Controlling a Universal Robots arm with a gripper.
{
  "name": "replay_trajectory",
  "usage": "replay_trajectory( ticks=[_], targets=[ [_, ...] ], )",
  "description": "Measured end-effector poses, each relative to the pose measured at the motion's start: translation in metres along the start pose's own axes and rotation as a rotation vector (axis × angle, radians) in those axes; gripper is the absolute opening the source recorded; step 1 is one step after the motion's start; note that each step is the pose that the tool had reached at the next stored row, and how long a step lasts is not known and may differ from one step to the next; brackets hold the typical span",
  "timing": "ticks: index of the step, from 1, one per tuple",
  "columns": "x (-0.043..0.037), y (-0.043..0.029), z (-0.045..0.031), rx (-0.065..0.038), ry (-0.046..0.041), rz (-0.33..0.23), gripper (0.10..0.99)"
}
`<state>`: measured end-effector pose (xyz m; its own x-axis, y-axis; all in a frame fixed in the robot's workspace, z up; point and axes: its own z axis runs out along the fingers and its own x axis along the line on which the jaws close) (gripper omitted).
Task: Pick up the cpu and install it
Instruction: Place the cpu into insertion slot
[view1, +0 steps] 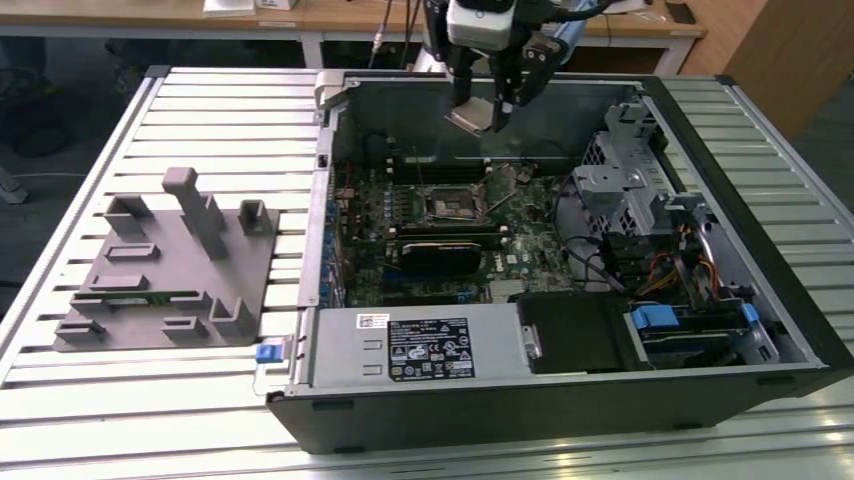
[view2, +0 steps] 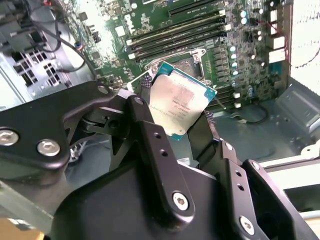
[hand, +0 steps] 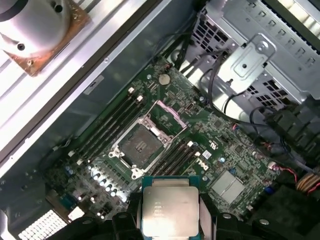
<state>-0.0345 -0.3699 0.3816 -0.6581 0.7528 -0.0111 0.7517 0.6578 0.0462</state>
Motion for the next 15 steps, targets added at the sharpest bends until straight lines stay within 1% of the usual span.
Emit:
replay_trajectory(
  ticks=[15],
  targets=[
    [0.0008, 0.0006, 0.0025, 0.002, -0.0101, 0.219, 0.545]
  ],
)
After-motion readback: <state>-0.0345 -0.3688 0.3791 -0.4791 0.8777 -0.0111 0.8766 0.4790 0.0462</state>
